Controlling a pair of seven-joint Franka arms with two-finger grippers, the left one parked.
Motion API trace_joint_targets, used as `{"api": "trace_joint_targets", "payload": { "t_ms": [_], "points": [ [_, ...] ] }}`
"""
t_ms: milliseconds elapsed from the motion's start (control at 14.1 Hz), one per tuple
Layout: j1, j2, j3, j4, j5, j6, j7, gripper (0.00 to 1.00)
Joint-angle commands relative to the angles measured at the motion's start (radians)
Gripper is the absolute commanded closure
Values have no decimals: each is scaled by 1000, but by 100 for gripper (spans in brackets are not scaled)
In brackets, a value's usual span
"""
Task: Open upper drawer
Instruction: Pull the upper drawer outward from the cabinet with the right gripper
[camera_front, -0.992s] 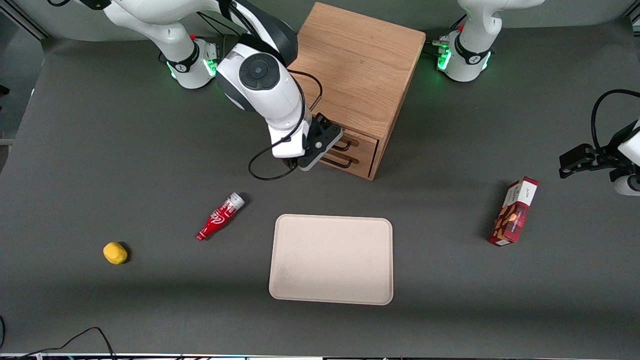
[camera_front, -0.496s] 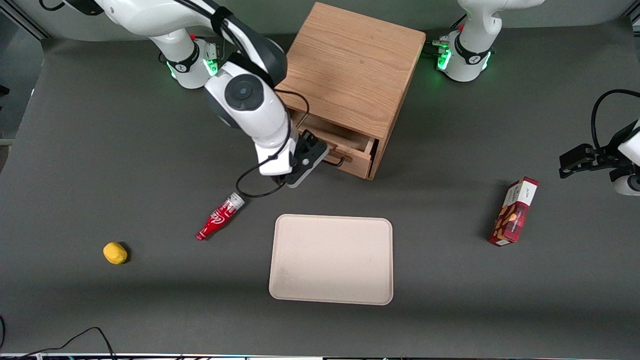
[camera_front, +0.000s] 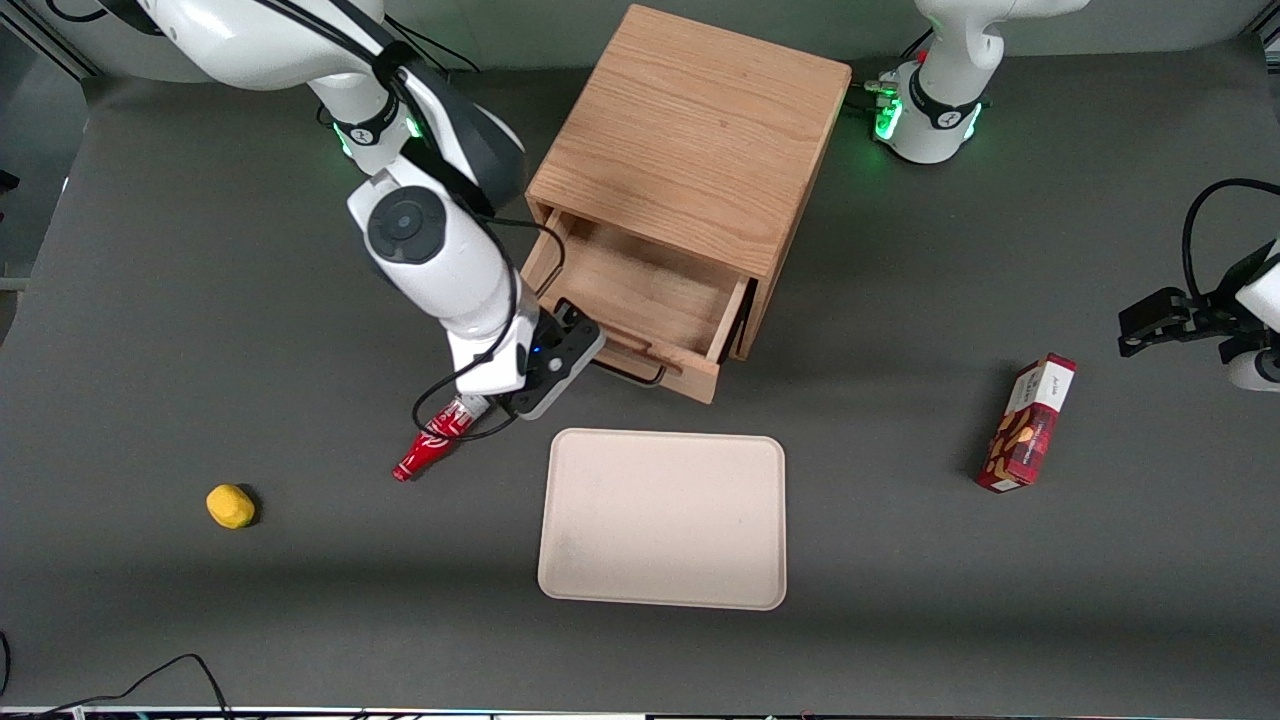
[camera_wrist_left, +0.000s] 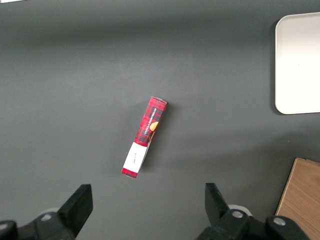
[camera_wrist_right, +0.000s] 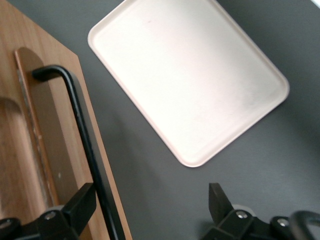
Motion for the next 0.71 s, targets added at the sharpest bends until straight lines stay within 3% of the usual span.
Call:
{"api": "trace_joint_targets", "payload": {
  "t_ms": [0, 638],
  "points": [
    [-10, 31, -1, 44, -17, -12, -35, 0],
    [6, 141, -13, 156, -25, -12, -26, 0]
  ]
}}
